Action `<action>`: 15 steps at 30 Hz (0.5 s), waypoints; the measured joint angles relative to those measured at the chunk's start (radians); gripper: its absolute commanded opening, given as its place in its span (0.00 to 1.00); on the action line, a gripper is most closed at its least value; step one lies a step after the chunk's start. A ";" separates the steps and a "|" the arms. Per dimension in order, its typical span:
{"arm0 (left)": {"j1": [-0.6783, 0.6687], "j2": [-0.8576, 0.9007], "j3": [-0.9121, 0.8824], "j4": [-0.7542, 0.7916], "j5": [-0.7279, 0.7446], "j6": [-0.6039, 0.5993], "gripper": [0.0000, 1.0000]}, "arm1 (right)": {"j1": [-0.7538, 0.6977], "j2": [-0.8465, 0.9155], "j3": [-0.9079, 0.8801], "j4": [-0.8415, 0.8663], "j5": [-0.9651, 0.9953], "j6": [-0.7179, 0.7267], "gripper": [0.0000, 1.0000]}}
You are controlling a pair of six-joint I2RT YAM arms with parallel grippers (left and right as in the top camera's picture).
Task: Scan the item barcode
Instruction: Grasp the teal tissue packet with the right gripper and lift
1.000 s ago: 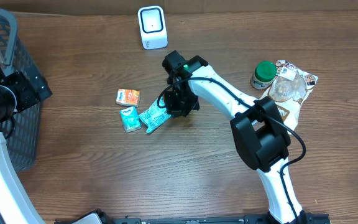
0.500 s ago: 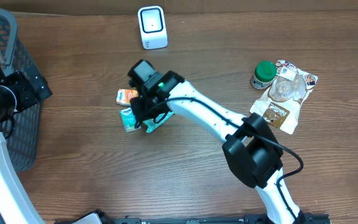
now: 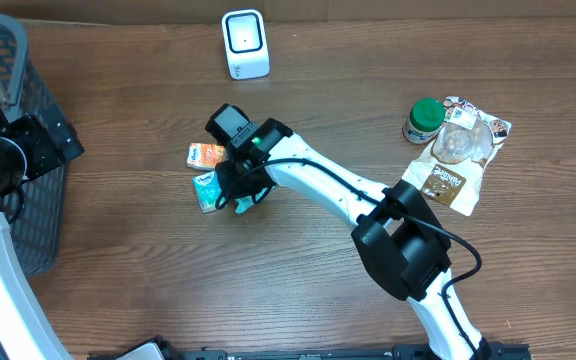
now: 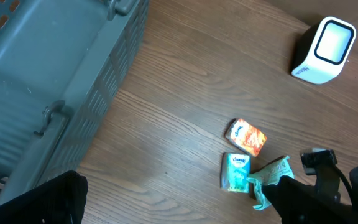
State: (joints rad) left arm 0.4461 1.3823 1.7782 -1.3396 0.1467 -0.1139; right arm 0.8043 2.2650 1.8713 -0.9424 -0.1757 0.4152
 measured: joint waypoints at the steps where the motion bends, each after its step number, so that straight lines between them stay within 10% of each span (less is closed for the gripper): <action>1: 0.000 0.000 0.000 0.000 0.000 0.000 0.99 | 0.000 0.002 0.000 0.000 0.000 0.000 0.04; 15: 0.000 0.000 0.000 0.000 0.000 0.000 0.99 | 0.021 0.007 0.000 0.016 -0.072 -0.105 0.04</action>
State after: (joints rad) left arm 0.4461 1.3823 1.7782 -1.3396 0.1467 -0.1139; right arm 0.8257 2.2723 1.8713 -0.9264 -0.2481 0.3099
